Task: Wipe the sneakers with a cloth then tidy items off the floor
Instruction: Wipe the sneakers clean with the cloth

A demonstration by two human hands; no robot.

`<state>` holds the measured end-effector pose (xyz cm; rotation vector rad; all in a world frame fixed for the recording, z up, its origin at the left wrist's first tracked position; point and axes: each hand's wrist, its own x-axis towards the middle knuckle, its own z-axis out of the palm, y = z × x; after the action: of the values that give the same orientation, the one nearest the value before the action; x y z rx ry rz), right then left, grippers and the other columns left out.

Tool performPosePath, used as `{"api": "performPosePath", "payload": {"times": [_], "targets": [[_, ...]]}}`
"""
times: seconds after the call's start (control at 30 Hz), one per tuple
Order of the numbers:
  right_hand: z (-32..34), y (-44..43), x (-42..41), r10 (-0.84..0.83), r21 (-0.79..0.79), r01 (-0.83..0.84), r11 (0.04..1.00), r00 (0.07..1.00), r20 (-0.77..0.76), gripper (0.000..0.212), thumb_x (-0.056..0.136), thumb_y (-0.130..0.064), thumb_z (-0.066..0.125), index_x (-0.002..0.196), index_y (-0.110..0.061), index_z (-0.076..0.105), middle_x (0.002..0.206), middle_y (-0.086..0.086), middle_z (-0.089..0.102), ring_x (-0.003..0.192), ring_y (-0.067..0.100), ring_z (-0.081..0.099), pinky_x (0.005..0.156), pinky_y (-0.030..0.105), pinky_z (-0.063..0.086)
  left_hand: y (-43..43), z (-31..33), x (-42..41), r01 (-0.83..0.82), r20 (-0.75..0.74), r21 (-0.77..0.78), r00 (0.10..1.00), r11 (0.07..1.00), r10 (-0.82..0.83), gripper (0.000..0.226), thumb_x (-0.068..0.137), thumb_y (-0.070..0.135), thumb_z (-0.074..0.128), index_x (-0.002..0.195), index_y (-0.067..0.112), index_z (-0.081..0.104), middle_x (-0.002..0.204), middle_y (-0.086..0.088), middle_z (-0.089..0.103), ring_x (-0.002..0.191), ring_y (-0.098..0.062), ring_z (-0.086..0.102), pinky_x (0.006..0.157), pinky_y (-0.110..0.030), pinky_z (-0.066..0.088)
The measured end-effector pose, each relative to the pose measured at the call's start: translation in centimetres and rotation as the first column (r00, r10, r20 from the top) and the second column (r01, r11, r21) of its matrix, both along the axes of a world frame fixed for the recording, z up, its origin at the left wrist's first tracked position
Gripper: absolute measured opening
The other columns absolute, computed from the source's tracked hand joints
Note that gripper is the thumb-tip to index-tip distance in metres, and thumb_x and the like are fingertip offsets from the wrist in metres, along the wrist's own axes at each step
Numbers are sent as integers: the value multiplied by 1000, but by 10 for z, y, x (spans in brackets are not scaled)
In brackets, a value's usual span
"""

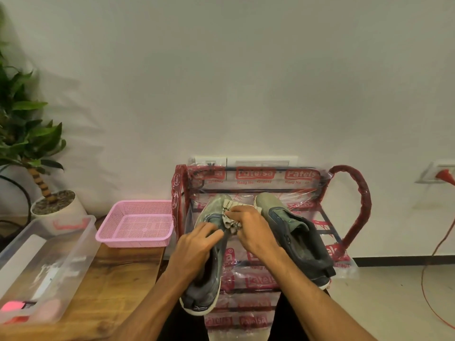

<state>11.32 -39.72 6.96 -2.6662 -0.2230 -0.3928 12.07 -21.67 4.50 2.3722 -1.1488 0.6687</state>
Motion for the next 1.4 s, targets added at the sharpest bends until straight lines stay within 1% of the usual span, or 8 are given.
{"api": "performPosePath", "payload": {"times": [0.17,0.43,0.67,0.8,0.9,1.03,1.2,1.4], "targets": [[-9,5,-10,95,11,-95,995,995,36,42,82,-1,67,121,-16,68,122,-2,65,117,17,54,99,28,43,1,-6,-3,-18,-1,-9,1000,1000,17,22,84,13,45,104,19,52,100,-2,62,84,-18,62,48,-29,52],[-4,8,10,112,-23,-114,993,992,-54,45,78,4,61,115,-19,72,118,-3,67,113,16,56,97,36,47,-1,-1,-1,-10,-39,57,999,998,13,51,62,-5,81,102,17,58,100,-1,62,85,-18,61,47,-25,48],[-2,-15,23,36,-343,-29,939,999,13,41,84,-9,70,123,-19,65,120,1,62,117,24,52,99,34,41,-11,3,-3,-22,-23,61,999,998,24,53,59,-6,78,96,19,50,92,1,58,80,-17,57,46,-25,40],[7,-19,30,-129,-175,149,973,985,118,48,82,9,58,125,-12,65,117,6,65,114,27,55,95,38,46,-12,-2,-6,-22,-33,62,999,998,24,52,58,-7,75,96,18,50,89,-1,58,75,-18,58,47,-21,32],[8,-11,22,-18,-53,24,998,993,116,46,81,5,61,124,-11,65,122,6,64,118,25,53,96,38,46,-14,-6,-9,-16,-32,31,999,999,17,47,62,-9,72,96,16,52,89,-2,59,75,-18,58,47,-20,35],[-11,-5,15,195,-225,-184,957,980,27,46,81,-3,70,124,-17,65,125,2,61,118,22,53,98,39,46,-10,-7,-6,-21,-47,-37,999,999,19,41,68,-8,66,97,17,53,90,-2,60,76,-19,59,46,-24,42],[-13,-4,30,9,-271,-25,962,998,-61,61,83,-2,65,139,-20,51,144,1,49,132,25,43,107,35,37,-5,-3,4,-69,-120,-47,991,997,63,37,72,-9,66,90,19,49,88,1,54,72,-17,54,45,-31,45],[-16,-3,27,-57,26,65,998,966,-250,49,74,-8,61,119,-27,69,115,1,71,106,24,64,89,33,50,-4,-1,14,-79,-168,-81,984,994,65,34,80,-6,62,90,24,48,88,0,57,70,-17,55,49,-30,46]]}}
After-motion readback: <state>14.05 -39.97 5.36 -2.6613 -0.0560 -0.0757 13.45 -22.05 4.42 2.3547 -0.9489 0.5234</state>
